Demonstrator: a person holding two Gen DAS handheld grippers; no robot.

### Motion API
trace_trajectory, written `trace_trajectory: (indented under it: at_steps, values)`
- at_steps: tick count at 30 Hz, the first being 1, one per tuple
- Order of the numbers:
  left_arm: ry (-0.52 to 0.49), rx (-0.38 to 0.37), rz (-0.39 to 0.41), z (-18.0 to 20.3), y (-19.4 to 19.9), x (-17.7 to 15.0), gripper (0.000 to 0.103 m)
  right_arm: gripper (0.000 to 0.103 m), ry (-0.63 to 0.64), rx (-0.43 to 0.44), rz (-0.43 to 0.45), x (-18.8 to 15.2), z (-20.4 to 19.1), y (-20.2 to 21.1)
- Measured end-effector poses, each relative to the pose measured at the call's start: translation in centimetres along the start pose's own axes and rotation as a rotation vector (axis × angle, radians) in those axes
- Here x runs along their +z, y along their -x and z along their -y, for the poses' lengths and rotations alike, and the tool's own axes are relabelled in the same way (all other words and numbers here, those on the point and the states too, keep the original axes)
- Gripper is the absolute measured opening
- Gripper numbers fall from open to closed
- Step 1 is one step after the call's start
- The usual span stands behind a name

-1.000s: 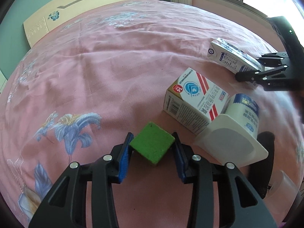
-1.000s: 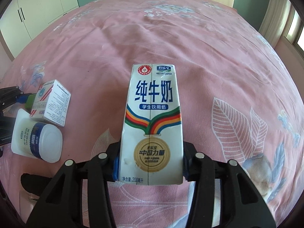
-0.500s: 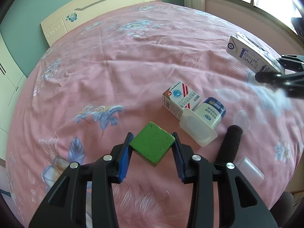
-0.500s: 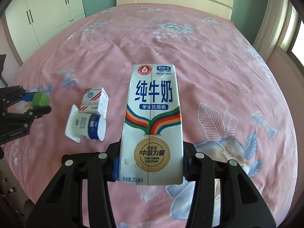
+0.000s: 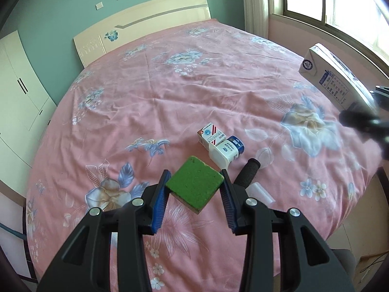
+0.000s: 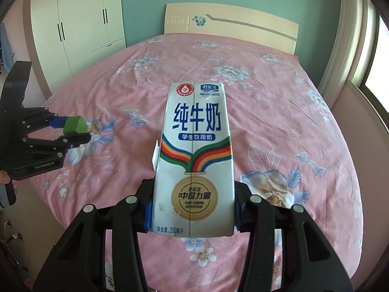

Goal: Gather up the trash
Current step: 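Carry the green block and milk carton in both tools over the white bin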

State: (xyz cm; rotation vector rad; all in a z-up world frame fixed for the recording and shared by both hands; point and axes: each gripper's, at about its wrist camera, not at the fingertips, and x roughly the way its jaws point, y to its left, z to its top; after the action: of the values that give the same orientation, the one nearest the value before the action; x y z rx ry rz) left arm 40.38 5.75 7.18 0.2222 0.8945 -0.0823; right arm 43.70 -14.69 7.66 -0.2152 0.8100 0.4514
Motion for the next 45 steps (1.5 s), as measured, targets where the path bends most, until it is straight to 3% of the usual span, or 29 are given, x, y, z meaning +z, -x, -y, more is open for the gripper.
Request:
trace_trajectory:
  at_steps: [11, 18, 33, 45]
  values:
    - [-0.009, 0.037, 0.102, 1.6, 11.1, -2.4, 0.043, 0.048, 0.046, -0.007, 0.105, -2.9, -3.3, 12.7]
    - [-0.039, 0.047, 0.121, 3.2, 15.2, -5.2, 0.043, 0.048, 0.076, 0.011, 0.135, -5.9, -5.4, 17.5]
    - [-0.062, 0.042, 0.056, 5.4, 14.8, -12.4, 0.043, 0.048, 0.11, 0.058, 0.09, -12.5, -8.0, 19.0]
    - [-0.067, 0.006, -0.038, 7.5, 10.7, -18.5, 0.043, 0.048, 0.144, 0.116, -0.045, -20.0, -9.9, 13.9]
